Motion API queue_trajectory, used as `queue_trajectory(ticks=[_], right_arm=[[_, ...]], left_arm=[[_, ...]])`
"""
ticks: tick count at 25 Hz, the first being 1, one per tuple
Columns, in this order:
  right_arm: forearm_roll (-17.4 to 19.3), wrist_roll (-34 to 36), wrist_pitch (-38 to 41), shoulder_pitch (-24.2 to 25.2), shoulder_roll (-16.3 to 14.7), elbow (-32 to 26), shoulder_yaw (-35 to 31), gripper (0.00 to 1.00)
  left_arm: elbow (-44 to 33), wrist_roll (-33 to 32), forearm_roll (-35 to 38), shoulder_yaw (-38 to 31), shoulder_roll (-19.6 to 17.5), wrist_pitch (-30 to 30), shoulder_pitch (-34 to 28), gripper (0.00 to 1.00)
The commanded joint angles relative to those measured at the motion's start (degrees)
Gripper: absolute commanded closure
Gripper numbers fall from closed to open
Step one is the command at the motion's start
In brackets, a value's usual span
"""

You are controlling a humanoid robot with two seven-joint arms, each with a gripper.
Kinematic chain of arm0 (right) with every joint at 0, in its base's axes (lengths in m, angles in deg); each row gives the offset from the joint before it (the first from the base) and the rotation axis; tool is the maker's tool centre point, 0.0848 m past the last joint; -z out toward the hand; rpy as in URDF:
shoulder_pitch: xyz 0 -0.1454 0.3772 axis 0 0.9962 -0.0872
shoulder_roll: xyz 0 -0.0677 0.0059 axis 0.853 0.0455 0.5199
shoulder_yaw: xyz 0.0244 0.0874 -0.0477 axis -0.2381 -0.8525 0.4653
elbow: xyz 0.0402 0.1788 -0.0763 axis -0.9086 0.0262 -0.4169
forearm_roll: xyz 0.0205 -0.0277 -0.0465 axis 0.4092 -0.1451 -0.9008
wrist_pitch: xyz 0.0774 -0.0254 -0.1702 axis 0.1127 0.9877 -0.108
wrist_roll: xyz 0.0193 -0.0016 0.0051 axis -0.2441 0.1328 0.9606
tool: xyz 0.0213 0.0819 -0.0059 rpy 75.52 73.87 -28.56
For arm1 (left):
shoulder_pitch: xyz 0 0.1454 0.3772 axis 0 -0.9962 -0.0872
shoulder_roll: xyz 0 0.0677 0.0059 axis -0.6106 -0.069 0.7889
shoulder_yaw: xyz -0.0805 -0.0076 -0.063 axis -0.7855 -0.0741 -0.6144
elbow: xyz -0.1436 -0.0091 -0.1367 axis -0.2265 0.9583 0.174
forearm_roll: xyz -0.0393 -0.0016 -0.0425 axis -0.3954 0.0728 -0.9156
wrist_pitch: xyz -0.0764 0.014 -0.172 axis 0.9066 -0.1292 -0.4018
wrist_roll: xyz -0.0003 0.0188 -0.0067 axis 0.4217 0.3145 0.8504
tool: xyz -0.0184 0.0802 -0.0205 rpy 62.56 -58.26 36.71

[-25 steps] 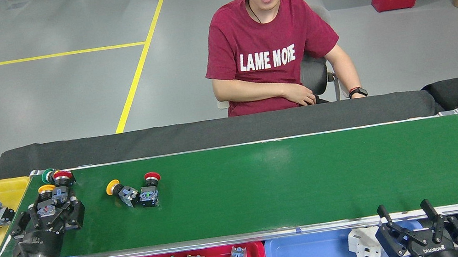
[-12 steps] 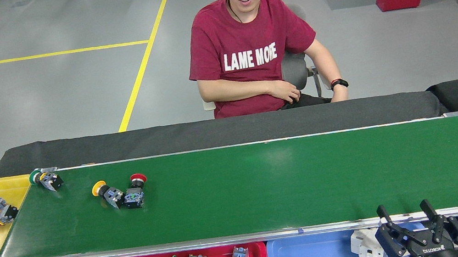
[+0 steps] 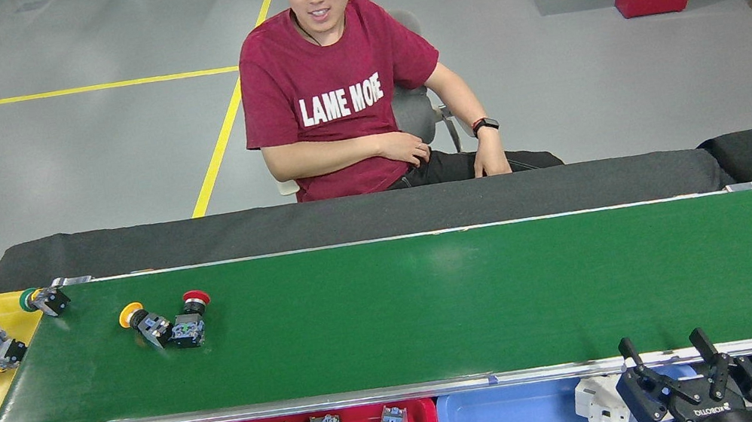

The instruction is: Pick switch part from conveyor to tray

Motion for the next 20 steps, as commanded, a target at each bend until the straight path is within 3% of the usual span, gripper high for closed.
queue_trajectory(ticks=[1,5,7,10,14,20], right_arm=[[0.0,0.0,0.1,-0.2,0.2,-0.8,-0.1,0.04],[0.0,-0.3,-0.7,-0.2,0.2,-0.8,-0.1,0.04],[0.0,-0.3,-1.1,-0.2,0.0,-0.8,-0.1,0.04],[0.0,-0.3,-1.2,-0.5,0.2,-0.8,-0.1,0.04],[-2.2,-0.3,-1.3,-0.7,0.3,-0.9,-0.1,0.04],[-2.5,-0.2,-1.2,-0.7,1.0,-0.9,-0.1,0.03]], left_arm=[[0.8,0.3,-0.2,-0.7,-0.9,-0.6,0.6,0.0],[1.1,-0.4,-0.2,-0.8,-0.8,2.5,2.8,0.0],[2.1,-3.5,-0.2,-0.7,-1.1,3.9,7.4,0.0],[9.4,-9.2,0.1,-0.5,-1.7,7.8,16.6,0.0],[24.8,-10.0,0.9,-0.2,-2.1,8.5,28.8,0.0],[34.6,-9.8,1.9,2.5,-4.2,7.9,35.4,0.0]])
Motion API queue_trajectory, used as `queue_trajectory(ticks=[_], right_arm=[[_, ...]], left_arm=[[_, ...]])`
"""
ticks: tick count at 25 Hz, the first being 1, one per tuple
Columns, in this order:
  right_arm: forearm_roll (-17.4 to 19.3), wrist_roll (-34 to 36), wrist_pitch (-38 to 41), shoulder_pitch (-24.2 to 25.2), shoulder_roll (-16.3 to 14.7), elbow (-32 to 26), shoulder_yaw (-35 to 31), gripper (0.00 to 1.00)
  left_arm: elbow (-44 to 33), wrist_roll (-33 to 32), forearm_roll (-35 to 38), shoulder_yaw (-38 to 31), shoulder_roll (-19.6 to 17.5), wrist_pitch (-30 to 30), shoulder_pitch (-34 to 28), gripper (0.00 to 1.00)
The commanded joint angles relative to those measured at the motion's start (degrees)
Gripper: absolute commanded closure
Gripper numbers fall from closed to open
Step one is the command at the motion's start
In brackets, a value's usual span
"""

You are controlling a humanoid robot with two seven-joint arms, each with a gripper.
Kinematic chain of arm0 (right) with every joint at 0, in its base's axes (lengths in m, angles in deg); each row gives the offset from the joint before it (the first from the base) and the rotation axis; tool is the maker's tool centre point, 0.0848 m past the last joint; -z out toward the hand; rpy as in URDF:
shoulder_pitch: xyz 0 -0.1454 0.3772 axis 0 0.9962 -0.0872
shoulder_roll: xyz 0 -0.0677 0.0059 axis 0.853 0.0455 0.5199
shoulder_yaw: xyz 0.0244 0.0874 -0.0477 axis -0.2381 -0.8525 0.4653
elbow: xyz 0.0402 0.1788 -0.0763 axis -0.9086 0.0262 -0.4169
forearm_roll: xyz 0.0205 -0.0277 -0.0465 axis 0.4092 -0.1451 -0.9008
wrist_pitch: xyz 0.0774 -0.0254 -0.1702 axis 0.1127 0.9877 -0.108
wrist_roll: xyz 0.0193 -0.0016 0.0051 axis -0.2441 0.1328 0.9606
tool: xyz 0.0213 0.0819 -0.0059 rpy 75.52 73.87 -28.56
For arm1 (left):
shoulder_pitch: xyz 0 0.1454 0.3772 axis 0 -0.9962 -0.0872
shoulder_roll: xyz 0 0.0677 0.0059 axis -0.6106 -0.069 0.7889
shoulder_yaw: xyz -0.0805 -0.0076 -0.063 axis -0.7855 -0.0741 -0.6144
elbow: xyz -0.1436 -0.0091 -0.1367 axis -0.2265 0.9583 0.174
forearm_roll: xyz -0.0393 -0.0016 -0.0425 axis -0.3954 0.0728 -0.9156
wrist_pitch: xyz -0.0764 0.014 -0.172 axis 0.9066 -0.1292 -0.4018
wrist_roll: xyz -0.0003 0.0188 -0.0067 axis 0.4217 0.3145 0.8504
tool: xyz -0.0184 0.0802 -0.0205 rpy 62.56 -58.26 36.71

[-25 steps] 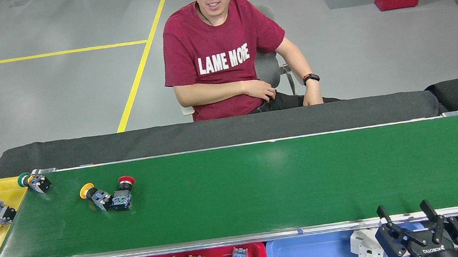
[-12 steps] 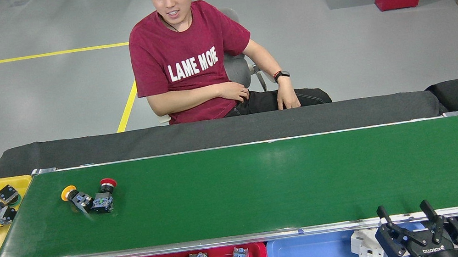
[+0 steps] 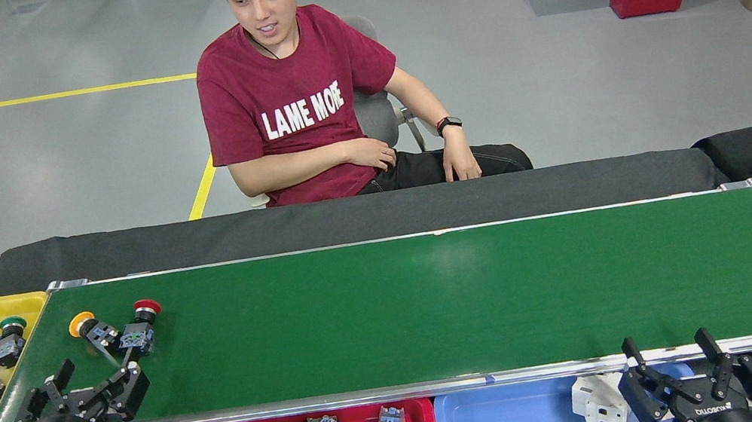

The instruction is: Pick switch part from conveyor to tray

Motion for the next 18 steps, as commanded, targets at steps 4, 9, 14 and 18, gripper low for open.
queue_trajectory(ticks=[4,9,14,18], right_arm=[[-0.1,0.2,0.3,-0.7,0.0,-0.9,0.0,0.03],[-0.1,0.2,0.3,-0.7,-0.1,-0.9,0.5,0.03],[-0.3,0.2,0.3,-0.7,-0.1,-0.8,2.3,0.03],[-0.3,0.2,0.3,-0.7,-0.2,-0.8,2.7,0.03]], left_arm=[[4.0,0.5,0.5,0.9,-0.6,-3.0,3.7,0.0],[16.0,2.0,0.7,6.7,-0.8,-9.5,12.4,0.0],[32.9,10.5,0.6,13.6,-0.7,-18.2,23.3,0.09],[36.0,12.9,0.3,15.6,-0.2,-17.6,24.6,0.72]])
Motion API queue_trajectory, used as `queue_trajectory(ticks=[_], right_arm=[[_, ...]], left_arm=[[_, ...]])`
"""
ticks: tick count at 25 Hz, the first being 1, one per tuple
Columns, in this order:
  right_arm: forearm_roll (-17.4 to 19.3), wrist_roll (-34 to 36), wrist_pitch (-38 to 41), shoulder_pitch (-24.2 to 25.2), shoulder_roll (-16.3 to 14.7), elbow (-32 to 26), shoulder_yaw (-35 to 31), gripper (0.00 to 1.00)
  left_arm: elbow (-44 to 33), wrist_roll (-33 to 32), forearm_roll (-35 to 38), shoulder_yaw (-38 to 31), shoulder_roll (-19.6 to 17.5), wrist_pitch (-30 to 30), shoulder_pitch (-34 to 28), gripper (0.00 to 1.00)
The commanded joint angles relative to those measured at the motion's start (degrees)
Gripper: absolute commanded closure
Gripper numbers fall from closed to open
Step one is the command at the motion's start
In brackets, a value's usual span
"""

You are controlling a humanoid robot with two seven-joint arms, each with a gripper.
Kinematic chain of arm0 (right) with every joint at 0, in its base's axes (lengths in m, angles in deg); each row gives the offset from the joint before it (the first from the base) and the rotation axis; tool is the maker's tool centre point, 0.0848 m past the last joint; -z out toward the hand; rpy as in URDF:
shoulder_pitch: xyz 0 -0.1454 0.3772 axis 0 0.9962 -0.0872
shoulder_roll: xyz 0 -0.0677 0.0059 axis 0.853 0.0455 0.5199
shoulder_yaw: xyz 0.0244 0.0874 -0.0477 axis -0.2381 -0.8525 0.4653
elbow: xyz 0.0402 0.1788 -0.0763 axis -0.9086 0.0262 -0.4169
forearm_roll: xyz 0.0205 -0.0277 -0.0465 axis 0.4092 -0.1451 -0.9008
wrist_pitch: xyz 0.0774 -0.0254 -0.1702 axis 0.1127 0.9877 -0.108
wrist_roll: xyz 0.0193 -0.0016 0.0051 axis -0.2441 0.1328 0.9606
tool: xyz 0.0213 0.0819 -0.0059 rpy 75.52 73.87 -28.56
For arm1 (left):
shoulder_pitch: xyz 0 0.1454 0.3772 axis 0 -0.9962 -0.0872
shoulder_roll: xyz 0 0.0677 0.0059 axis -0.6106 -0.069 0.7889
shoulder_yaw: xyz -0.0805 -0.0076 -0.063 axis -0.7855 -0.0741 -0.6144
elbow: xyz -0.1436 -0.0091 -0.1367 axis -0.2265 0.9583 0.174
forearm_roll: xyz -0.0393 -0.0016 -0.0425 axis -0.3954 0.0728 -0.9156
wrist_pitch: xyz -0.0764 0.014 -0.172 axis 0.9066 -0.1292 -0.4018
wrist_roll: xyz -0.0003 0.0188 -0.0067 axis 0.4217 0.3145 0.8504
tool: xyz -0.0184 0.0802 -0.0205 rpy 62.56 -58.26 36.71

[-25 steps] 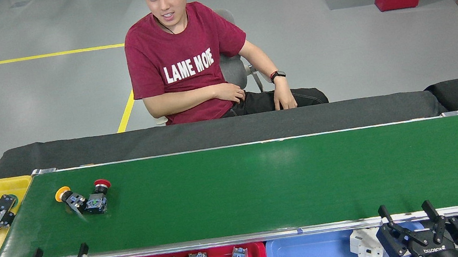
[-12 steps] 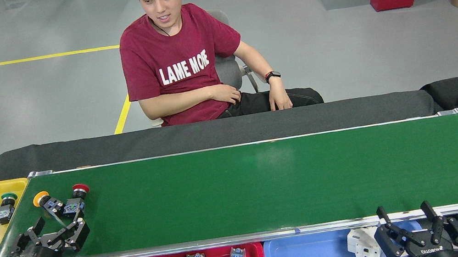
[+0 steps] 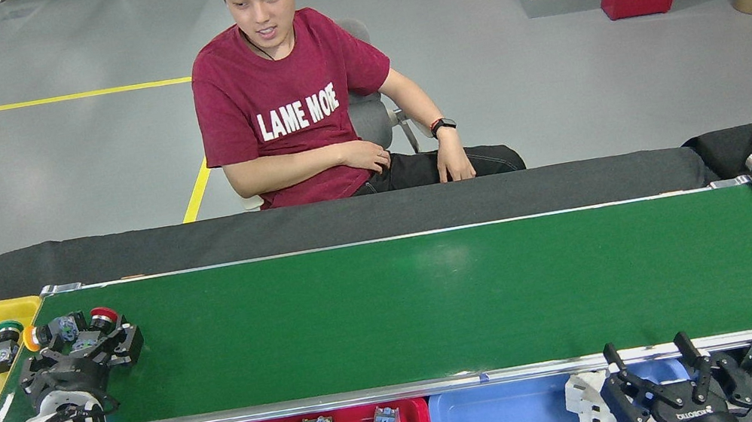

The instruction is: Pick switch part from conveyor to tray

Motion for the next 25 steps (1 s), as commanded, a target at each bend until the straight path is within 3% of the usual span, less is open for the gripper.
queue_trajectory(ticks=[1,3,6,8,14,15,16,18,19,20,25], right_arm=[[-0.1,0.2,0.2,-0.7,-0.1,-0.8,0.0,0.03],[-0.1,0.2,0.2,-0.7,-0.1,-0.8,0.0,0.03],[-0.1,0.2,0.2,-0.4,0.0,-0.8,0.0,0.03],[-0.1,0.2,0.2,-0.1,0.0,-0.8,0.0,0.03],[-0.1,0.2,0.1,0.0,0.1,-0.8,0.0,0.03],[-0.1,0.2,0.1,0.0,0.1,-0.8,0.0,0.03],[-0.1,0.2,0.1,0.0,0.2,-0.8,0.0,0.03],[-0.1,0.2,0.1,-0.1,0.2,-0.8,0.0,0.03],[-0.1,0.2,0.1,-0.1,0.2,-0.9,0.0,0.03],[-0.1,0.2,0.1,-0.2,0.2,-0.8,0.0,0.03],[0.3,0.2,-0.3,-0.4,0.2,-0.9,-0.2,0.03]], left_arm=[[0.2,1.8,-0.1,0.2,0.0,1.3,1.0,0.8],[0.1,2.5,0.0,0.3,0.0,2.8,0.6,0.88],[-1.6,6.1,0.1,1.3,0.0,4.1,-1.5,0.92],[-9.8,6.4,0.0,2.1,-0.1,9.3,-5.1,0.94],[-58.5,2.7,-2.6,-2.7,-7.3,34.6,-37.7,0.86],[-64.9,2.2,-4.0,-4.5,-7.3,38.1,-43.4,0.79],[-70.5,1.4,-4.6,-6.0,-7.2,40.3,-48.8,0.6],[-77.2,-0.2,-4.5,-7.0,-6.3,41.0,-55.7,0.38],[-79.2,-0.7,-4.5,-7.1,-4.8,40.8,-58.2,0.09],[-79.9,-0.7,-4.5,-7.1,-3.3,40.5,-58.9,0.0],[-80.4,-0.7,-4.7,-8.3,-1.5,40.4,-59.6,0.0]])
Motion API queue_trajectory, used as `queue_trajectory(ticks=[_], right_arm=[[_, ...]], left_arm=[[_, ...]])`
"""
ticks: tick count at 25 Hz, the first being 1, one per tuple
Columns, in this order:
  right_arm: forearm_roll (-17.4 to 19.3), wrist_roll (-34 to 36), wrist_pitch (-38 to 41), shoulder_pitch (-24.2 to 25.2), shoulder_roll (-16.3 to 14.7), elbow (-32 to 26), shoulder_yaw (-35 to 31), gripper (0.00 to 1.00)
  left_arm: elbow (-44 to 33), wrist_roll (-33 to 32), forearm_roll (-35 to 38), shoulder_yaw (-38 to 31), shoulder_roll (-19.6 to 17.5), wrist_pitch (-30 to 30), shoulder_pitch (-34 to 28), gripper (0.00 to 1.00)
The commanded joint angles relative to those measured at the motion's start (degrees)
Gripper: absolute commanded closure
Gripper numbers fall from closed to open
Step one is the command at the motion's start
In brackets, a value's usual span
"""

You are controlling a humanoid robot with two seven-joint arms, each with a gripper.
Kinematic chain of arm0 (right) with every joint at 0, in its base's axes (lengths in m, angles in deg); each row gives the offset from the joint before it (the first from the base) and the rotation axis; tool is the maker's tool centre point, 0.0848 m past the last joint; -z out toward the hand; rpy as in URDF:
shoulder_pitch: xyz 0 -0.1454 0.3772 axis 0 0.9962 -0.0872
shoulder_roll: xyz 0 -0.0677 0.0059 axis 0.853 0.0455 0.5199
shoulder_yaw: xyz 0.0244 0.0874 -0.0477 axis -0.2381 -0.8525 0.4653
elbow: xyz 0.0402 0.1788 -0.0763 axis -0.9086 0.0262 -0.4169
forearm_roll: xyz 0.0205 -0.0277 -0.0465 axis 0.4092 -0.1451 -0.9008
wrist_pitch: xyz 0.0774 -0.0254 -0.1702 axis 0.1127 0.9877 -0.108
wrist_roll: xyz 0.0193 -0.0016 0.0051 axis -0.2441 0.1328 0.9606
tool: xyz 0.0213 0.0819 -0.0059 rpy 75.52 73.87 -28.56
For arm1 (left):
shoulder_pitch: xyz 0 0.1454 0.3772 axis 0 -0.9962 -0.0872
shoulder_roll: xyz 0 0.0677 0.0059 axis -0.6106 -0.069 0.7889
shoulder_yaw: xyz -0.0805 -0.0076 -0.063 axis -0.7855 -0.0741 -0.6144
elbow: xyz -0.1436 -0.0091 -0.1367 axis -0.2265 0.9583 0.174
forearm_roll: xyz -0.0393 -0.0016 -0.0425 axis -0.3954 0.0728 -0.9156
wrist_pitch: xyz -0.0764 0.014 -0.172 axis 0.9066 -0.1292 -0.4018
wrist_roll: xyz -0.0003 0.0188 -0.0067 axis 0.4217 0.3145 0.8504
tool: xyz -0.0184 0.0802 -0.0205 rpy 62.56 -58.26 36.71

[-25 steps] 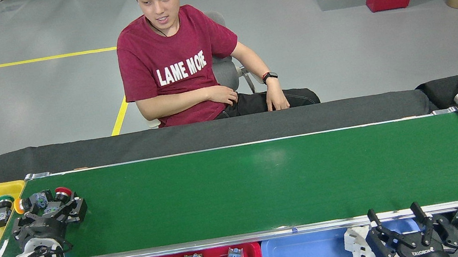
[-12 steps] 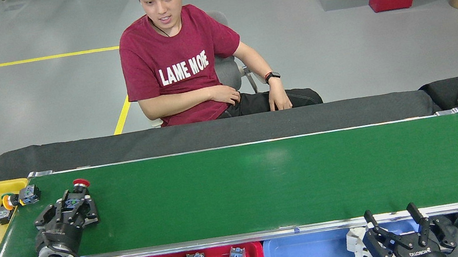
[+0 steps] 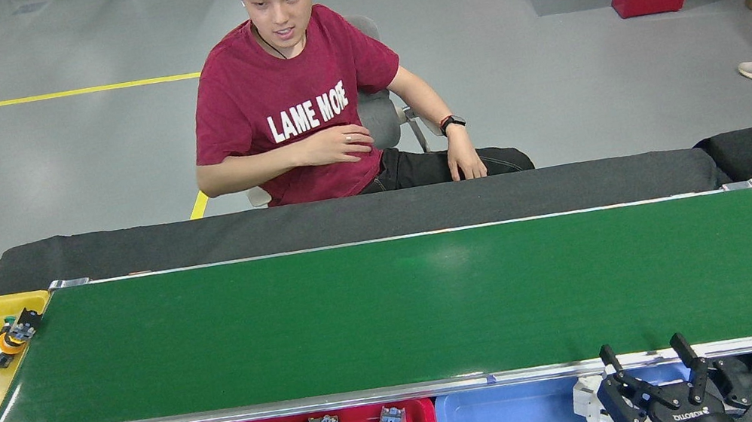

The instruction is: Pick switch part from conveyor to tray

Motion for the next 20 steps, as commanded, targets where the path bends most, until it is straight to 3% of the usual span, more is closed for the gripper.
queue_trajectory(ticks=[1,3,6,10,20], right_arm=[[0.3,0.2,-1.0,-0.5,0.2,-0.9,-0.3,0.03],[0.3,0.2,-3.1,-0.5,0.2,-0.9,-0.2,0.02],[0.3,0.1,-3.9,-0.6,0.2,-0.9,-0.2,0.02],[0.4,0.3,-3.9,-0.5,0.0,-1.0,-0.2,0.02],[0.5,0.7,-3.5,-0.5,0.0,-3.8,-0.2,0.02]], left_arm=[[-0.7,0.1,-0.4,-2.5,-0.2,0.2,0.1,0.0],[-0.4,0.1,-0.5,-7.0,0.8,-0.9,-0.4,0.0],[1.9,0.1,-0.2,-12.4,3.4,-10.5,-0.6,0.0],[6.7,0.3,-0.6,-15.2,3.8,-21.8,-0.5,0.0],[7.9,0.1,-2.5,-16.3,4.3,-22.3,0.9,0.0]])
